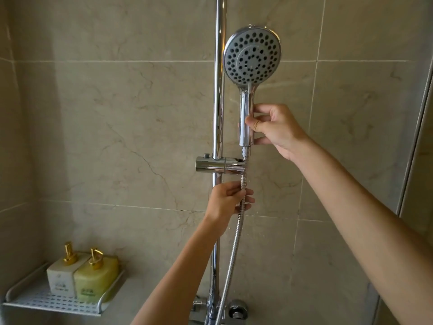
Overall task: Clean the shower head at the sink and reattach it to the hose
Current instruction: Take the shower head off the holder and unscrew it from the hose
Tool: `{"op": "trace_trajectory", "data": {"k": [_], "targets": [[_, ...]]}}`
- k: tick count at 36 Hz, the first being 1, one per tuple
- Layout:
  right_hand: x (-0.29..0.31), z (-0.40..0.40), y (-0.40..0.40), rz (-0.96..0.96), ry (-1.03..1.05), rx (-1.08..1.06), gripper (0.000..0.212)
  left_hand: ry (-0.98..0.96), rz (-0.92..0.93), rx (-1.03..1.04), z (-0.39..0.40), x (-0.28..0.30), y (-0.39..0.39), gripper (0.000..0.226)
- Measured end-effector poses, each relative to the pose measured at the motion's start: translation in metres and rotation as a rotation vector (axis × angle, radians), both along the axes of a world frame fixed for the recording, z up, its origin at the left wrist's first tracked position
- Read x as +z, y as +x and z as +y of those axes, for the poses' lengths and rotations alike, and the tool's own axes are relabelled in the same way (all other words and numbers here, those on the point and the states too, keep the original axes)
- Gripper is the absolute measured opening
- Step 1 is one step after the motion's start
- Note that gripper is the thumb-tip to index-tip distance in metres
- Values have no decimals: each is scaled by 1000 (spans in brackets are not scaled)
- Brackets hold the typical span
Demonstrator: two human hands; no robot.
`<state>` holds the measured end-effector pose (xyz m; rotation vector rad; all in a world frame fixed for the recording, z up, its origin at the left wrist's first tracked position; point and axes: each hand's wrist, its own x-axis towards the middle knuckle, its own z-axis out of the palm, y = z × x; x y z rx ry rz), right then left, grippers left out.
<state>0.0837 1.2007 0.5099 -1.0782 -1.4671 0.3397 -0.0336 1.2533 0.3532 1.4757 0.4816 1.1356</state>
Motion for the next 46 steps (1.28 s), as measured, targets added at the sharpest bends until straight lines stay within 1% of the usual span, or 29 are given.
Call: {"op": "trace_trajectory", "data": {"k": [8,13,17,22,32,35,41,43,46], "targets": [[-7,-13,7,53,-17,-34,17,-18,20,-60,-8,-5,4,26],[-20,-23,9,75,-44,-37,12,-41,23,-102,-14,-19,4,27],[-36,-26,11,78,-71,-47,14,-60,34,-130,-18,-33,0,26],[-58,-29,11,108,-106,-58,13,-45,86,-106,-22,-54,-4,22],[-117,-30,11,163,-182,-37,15,20,307,-111,-31,-101,-18,22],[-133,-29,9,199,-218,-24,19,-22,312,-129,-35,-117,-23,21],[-164,-30,4,264,-272,16,15,-102,324,-153,-46,-146,-34,22],[-173,-31,3,263,-290,23,15,-99,358,-167,-48,-153,-39,20],[-187,-31,5,239,-326,34,12,-112,362,-199,-46,-156,-47,21]]}}
